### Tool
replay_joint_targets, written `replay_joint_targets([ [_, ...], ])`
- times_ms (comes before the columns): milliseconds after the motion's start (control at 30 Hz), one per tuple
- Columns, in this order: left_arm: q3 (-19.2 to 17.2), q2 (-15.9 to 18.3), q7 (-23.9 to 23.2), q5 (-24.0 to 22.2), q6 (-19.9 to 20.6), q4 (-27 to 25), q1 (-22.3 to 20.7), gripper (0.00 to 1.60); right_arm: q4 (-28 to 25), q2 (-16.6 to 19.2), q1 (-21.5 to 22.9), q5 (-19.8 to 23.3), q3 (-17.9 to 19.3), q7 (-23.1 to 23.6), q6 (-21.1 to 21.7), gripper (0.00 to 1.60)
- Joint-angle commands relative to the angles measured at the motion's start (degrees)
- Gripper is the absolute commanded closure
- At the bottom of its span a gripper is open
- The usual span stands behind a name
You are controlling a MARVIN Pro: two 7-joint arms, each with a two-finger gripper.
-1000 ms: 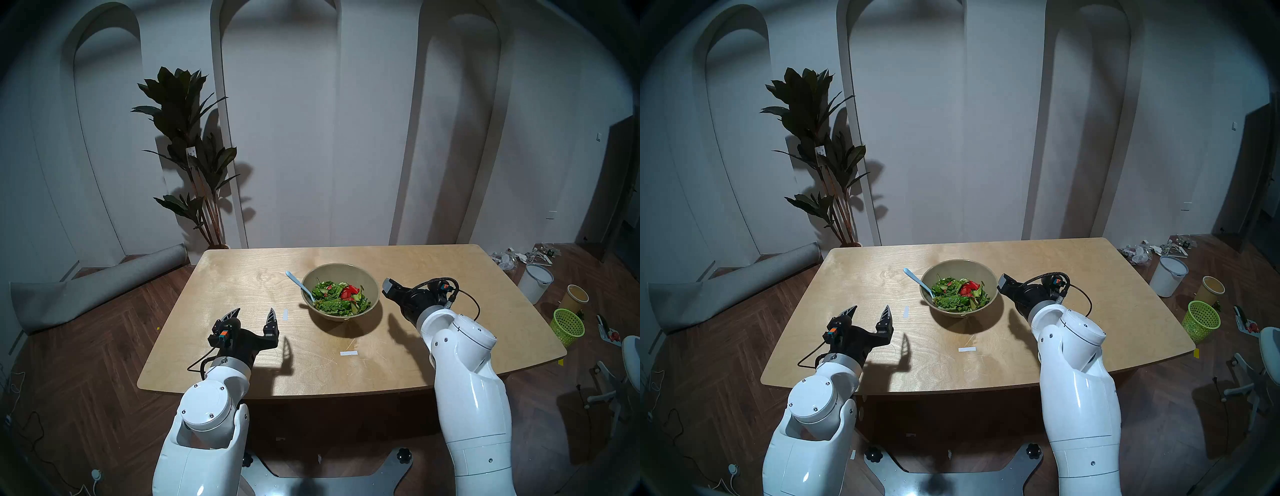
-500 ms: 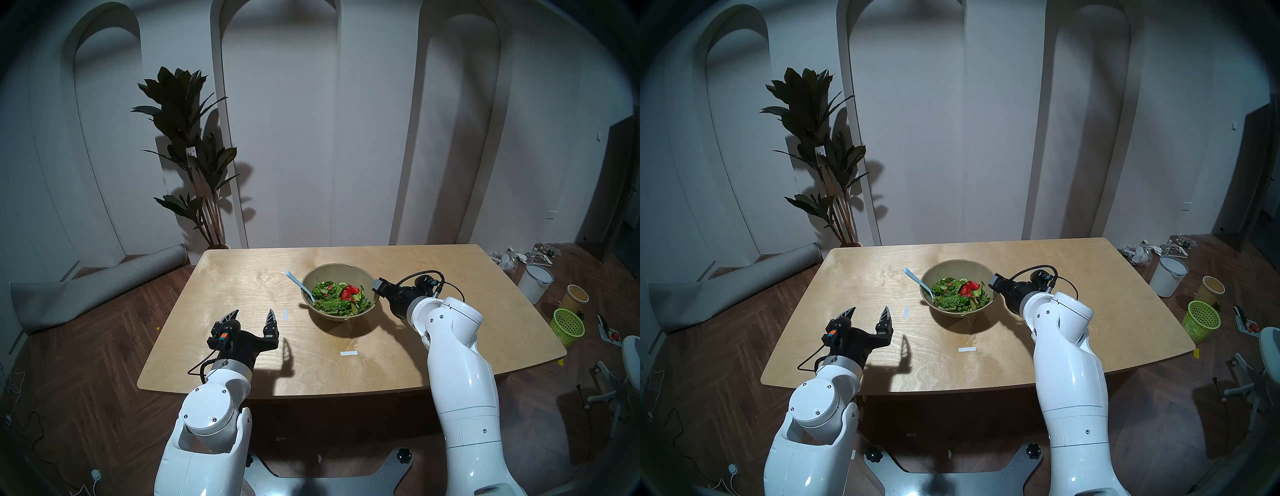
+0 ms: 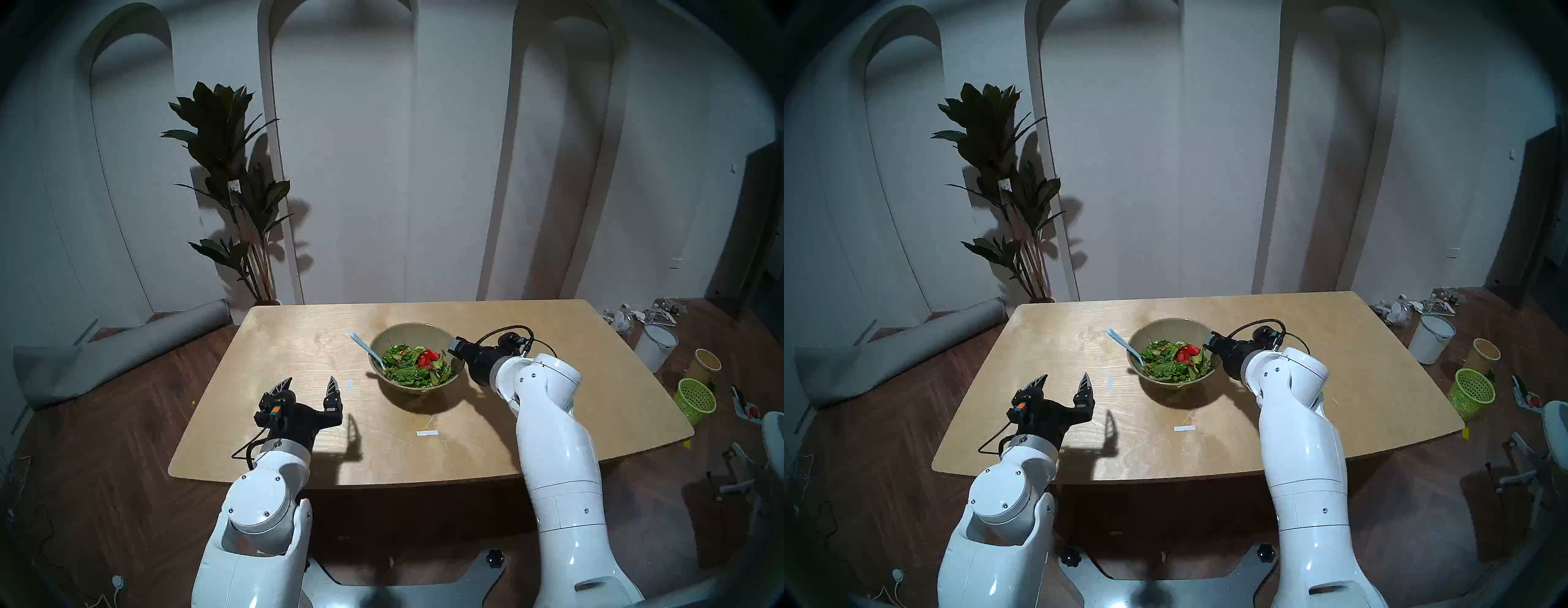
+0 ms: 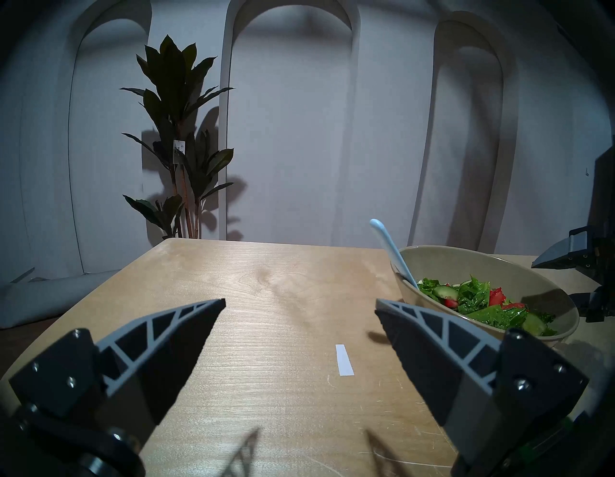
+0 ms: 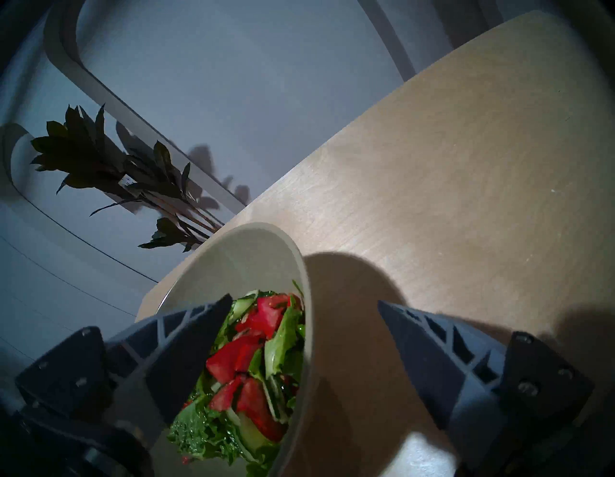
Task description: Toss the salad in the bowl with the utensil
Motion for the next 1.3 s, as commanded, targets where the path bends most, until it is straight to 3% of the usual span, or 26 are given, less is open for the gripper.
replay_joint_targets([
  [0,0.3,0.1,-0.1,-0.2,-0.5,-1.2,-0.6,0.0,-0.5,-0.5,0.9,0.1,-0.6,0.5,-0.9,0.28],
  [100,0.5,0.2,0.1,-0.3,-0.5,-1.2,-0.7,0.0,0.2,-0.3,1.0,0.0,-0.7,0.6,-1.3,0.4],
  [133,0.5,0.2,0.2,-0.3,-0.5,-1.2,-0.7,0.0,0.4,-0.2,1.0,0.0,-0.8,0.7,-1.5,0.6],
  [200,0.6,0.2,0.2,-0.3,-0.4,-1.1,-0.9,0.0,0.7,-0.2,1.1,0.0,-0.8,0.7,-1.6,0.72],
  [433,0.8,0.2,0.4,-0.3,-0.3,-0.8,-1.1,0.0,2.4,0.0,1.3,-0.1,-1.1,1.0,-2.3,0.88],
  [533,0.9,0.3,0.4,-0.4,-0.3,-0.8,-1.2,0.0,2.5,0.1,1.3,-0.1,-1.3,1.0,-2.5,1.05],
  [567,0.9,0.3,0.4,-0.4,-0.4,-0.7,-1.2,0.0,2.6,0.1,1.3,0.0,-1.3,1.1,-2.5,1.15],
  [600,0.9,0.3,0.4,-0.4,-0.4,-0.7,-1.3,0.0,2.5,0.1,1.3,-0.1,-1.4,1.0,-2.6,1.42],
  [667,0.9,0.3,0.5,-0.4,-0.4,-0.7,-1.3,0.0,2.5,0.1,1.2,-0.3,-1.5,0.9,-2.8,1.6],
  [1167,1.1,0.6,0.1,-0.7,0.0,-0.9,-1.6,0.0,2.5,0.3,1.2,-0.2,-1.8,0.8,-3.0,1.6],
  [1267,0.7,0.8,-1.0,-2.1,2.4,-2.5,-1.9,0.0,2.5,0.4,1.2,-0.1,-1.8,0.8,-3.0,1.6],
])
